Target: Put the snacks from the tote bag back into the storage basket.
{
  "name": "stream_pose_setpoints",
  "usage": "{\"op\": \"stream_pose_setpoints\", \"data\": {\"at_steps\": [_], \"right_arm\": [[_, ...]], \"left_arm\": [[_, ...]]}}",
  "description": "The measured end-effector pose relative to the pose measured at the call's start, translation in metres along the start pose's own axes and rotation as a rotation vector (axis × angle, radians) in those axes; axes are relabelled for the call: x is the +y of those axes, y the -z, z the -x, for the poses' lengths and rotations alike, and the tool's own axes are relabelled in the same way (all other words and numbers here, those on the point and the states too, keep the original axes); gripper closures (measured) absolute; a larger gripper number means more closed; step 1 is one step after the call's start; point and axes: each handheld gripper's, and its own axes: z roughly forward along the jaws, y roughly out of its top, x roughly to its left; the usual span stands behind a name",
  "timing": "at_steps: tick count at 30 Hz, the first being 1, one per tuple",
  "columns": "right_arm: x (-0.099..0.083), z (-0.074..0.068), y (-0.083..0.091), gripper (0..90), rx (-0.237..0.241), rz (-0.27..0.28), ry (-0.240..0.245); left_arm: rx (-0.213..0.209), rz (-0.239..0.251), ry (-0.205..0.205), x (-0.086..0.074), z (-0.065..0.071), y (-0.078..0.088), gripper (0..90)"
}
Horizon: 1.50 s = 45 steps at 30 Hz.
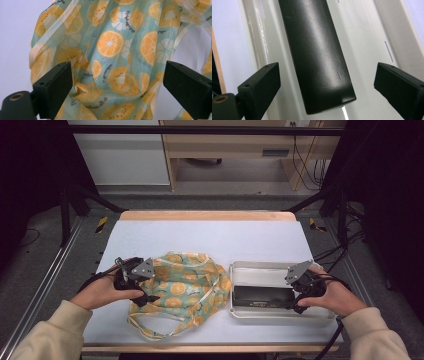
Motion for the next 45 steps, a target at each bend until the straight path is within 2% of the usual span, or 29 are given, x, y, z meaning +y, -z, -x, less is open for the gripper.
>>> {"op": "stream_pose_setpoints", "data": {"at_steps": [7, 10, 21, 23, 26, 31, 36, 40, 45], "right_arm": [[0.006, -0.006, 0.004, 7.4, -0.026, 0.046, -0.022], [0.010, -0.009, 0.007, 7.8, -0.039, 0.066, -0.049], [0.033, -0.011, 0.020, 8.9, -0.172, 0.195, -0.255], [0.038, -0.010, 0.022, 8.9, -0.210, 0.219, -0.326], [0.045, -0.009, 0.023, 8.8, -0.253, 0.271, -0.406], [0.057, -0.009, 0.026, 7.8, -0.323, 0.340, -0.511], [0.066, -0.007, 0.025, 7.4, -0.356, 0.364, -0.570], [0.070, -0.007, 0.023, 7.4, -0.368, 0.366, -0.579], [0.077, -0.007, 0.024, 7.0, -0.407, 0.393, -0.639]], "left_arm": [[0.009, 0.008, 0.009, 0.000, 0.002, -0.001, 8.6], [0.018, 0.016, 0.015, 0.001, 0.003, 0.001, 8.3], [0.059, 0.051, 0.050, 0.008, 0.006, 0.006, 6.9], [0.068, 0.060, 0.062, 0.008, 0.006, 0.008, 6.8], [0.095, 0.078, 0.093, 0.010, 0.005, 0.013, 6.8], [0.136, 0.092, 0.184, 0.010, 0.004, 0.019, 7.0], [0.176, 0.121, 0.221, 0.009, 0.004, 0.024, 6.9], [0.191, 0.140, 0.237, 0.008, 0.004, 0.028, 6.9], [0.221, 0.184, 0.283, 0.007, 0.005, 0.033, 6.9]]}}
